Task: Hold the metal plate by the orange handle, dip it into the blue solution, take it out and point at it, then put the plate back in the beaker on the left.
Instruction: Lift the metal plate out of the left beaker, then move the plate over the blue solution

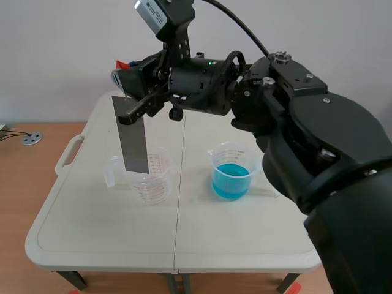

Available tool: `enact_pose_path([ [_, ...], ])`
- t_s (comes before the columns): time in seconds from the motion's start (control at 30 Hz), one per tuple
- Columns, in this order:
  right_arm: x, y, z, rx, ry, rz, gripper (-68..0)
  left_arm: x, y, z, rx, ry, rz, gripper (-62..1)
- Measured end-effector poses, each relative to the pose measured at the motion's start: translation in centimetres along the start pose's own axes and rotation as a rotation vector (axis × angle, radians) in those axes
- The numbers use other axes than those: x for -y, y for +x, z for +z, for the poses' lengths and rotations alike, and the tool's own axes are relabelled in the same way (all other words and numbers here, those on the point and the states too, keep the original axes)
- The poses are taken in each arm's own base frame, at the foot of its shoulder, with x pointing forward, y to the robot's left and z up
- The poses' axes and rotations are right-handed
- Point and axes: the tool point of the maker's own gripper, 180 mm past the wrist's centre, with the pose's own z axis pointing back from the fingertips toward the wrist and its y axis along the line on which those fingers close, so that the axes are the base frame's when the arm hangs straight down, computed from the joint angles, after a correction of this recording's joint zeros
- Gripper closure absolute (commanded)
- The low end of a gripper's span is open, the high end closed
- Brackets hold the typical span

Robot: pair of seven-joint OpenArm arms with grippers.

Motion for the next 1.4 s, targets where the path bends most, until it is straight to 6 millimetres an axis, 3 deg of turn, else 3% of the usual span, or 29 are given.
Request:
enact_pose_path([
  [0.33,-1.1,3.0,1.4,0.017,-0.015,0.093,-1.3,0.0,0.0,0.0,0.000,0.000,0.000,-1.2],
  [0.77,2.5,6.2,4.9,0.074,-0.154,0.143,-1.3,0.0,0.0,0.0,0.000,0.000,0.000,-1.2],
  [1.17,7.0,6.3,9.9,0.055,-0.271,0.134,-1.3,-0.1,0.3,0.0,0.014,0.001,-0.002,-1.2],
  [1.27,7.5,6.3,10.9,0.044,-0.277,0.129,-1.3,-0.7,0.9,-0.5,0.030,0.016,-0.036,-1.2],
  [1.4,8.2,6.6,12.0,0.050,-0.289,0.120,-1.3,-2.7,3.7,-1.7,0.115,0.064,-0.087,-1.2],
])
